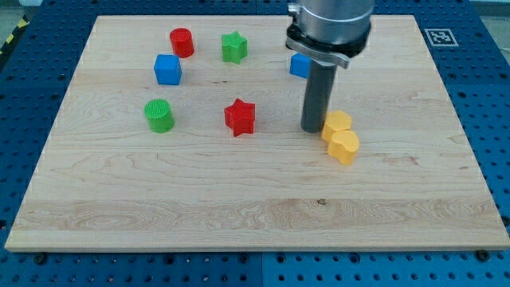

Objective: Slide the red star to the center of the red circle and the green star

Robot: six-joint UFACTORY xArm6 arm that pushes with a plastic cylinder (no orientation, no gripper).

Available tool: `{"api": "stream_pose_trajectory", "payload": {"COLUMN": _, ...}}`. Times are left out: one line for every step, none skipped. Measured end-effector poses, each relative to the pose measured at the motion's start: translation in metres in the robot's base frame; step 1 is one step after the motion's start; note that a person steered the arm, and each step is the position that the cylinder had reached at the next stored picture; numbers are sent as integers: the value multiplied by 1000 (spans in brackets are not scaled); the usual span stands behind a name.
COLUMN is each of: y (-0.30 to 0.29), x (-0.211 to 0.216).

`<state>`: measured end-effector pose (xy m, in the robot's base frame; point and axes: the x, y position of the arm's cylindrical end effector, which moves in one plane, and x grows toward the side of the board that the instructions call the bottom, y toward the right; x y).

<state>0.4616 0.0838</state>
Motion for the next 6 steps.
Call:
{"api": "stream_pose_trajectory", "payload": {"y": 0, "x": 41}}
{"api": "stream_pose_trajectory", "payload": {"y": -42, "x": 74}}
{"api": "stream_pose_trajectory", "payload": {"y": -83, "x": 59}}
{"api": "stream_pose_trajectory", "payload": {"y": -102, "x": 29}}
{"api": "stream_pose_trajectory", "payload": {"y": -102, "x": 17}}
{"api": "stream_pose_trajectory", "payload": {"y": -105, "x": -15}}
